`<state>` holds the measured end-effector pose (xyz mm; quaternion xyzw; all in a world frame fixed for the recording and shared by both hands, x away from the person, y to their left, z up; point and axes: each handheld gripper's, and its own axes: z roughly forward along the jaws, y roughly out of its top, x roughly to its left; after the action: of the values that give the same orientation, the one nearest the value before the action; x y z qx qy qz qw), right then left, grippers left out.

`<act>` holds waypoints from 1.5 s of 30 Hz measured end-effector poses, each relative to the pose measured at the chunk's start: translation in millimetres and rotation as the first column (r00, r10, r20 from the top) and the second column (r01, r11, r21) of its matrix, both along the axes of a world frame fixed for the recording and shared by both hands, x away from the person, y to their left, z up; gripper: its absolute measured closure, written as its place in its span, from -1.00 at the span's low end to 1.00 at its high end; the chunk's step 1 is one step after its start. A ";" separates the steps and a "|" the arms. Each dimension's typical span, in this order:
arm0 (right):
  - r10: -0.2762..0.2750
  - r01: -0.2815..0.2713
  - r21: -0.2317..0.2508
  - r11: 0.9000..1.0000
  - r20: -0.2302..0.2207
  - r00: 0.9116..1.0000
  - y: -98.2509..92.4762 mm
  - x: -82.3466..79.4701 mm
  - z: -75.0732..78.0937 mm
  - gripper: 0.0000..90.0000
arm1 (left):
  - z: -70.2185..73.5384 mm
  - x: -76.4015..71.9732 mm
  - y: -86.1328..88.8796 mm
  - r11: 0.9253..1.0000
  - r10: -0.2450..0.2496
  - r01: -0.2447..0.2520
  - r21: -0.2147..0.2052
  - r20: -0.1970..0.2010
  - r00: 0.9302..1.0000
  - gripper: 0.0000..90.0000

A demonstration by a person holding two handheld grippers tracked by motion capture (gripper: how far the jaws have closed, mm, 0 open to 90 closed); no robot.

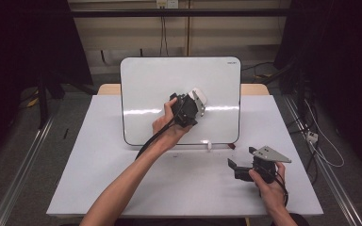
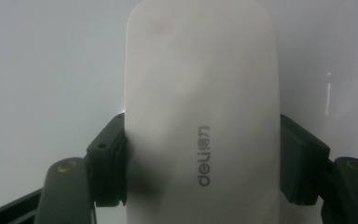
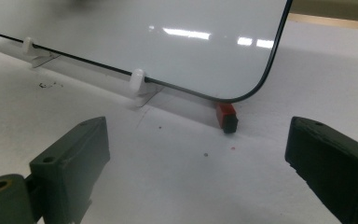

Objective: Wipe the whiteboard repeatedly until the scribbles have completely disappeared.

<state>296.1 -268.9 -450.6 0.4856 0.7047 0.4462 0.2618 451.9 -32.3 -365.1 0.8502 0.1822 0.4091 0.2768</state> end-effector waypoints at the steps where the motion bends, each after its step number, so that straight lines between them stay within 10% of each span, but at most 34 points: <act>1: 0.001 -0.001 0.000 1.000 0.000 1.000 0.2 -0.1 0.0 -0.86 | -0.8 -1.1 -0.4 1.000 -0.001 0.001 0.015 -0.002 1.000 -0.31; 13: 0.001 -0.001 0.003 1.000 0.003 1.000 -1.0 0.0 -0.3 -0.86 | -0.2 -1.2 4.5 0.999 -0.022 0.022 0.033 0.002 1.000 -0.31; 24: -0.002 0.002 0.001 1.000 0.005 1.000 -1.3 -0.6 0.0 -0.86 | 24.2 23.3 51.1 0.996 0.068 -0.068 -0.059 -0.012 0.998 -0.31; 37: -0.003 0.003 0.000 1.000 0.006 1.000 -1.0 -0.8 0.2 -0.85 | 32.0 33.0 74.3 0.960 0.190 -0.196 -0.201 -0.047 0.981 -0.31; 45: -0.002 0.002 -0.003 1.000 0.009 1.000 0.1 -0.6 0.5 -0.85 | 17.5 19.3 46.2 0.982 0.132 -0.135 -0.132 -0.033 0.991 -0.31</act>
<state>295.6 -268.8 -450.0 0.4836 0.7038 0.4471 0.2663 471.3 13.9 -347.6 0.8204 0.2692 0.4035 0.3029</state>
